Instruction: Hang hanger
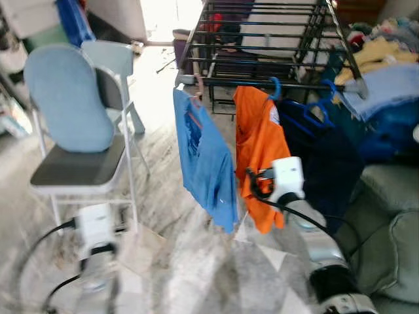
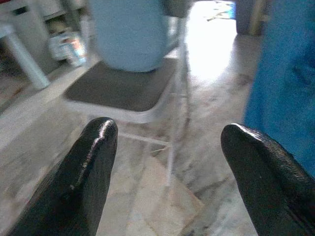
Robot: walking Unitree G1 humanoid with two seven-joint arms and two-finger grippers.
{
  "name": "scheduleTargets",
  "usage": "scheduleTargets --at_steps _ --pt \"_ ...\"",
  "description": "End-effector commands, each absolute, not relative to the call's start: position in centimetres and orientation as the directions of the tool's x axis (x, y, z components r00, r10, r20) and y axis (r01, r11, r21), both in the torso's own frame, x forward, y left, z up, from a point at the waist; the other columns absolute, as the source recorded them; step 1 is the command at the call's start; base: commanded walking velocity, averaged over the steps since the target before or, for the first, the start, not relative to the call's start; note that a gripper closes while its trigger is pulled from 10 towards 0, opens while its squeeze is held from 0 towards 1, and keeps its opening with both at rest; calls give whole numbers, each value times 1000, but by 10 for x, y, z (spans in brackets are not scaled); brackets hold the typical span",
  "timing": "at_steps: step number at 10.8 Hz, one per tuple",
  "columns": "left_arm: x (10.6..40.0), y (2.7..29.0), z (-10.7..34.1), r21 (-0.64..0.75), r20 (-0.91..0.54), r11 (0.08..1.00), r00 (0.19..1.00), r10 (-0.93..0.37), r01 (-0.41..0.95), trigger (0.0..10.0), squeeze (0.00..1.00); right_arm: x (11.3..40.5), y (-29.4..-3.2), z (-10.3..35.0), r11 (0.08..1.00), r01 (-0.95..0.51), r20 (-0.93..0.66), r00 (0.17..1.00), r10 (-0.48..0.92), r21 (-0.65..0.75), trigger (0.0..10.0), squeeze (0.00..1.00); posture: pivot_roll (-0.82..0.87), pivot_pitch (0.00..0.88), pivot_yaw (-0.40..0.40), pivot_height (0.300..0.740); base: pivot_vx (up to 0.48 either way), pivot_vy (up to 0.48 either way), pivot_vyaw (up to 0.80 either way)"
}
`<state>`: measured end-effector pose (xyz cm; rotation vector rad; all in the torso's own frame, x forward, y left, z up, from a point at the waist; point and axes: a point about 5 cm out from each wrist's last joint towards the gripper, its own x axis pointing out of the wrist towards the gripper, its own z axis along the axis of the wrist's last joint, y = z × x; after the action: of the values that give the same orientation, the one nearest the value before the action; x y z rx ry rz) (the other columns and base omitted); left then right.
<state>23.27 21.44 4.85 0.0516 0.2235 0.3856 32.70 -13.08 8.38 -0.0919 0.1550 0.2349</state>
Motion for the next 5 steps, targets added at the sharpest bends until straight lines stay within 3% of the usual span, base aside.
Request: scheduleTargets --at_steps 1,3,5 --pt "232 219 56 105 -180 915 898 402 -389 10000 0 333 -122 92 958 -275 -134 956 262 -82 10000 0 138 0 -74 740 0 0 0" --pt "230 228 60 117 -160 893 879 450 -436 10000 0 347 -106 106 949 -306 -103 949 297 -78 10000 0 169 0 -109 740 0 0 0" --pt "227 223 62 139 -166 904 891 423 -404 10000 0 341 -118 96 953 -291 -124 952 279 -87 10000 0 155 0 -90 740 0 0 0"
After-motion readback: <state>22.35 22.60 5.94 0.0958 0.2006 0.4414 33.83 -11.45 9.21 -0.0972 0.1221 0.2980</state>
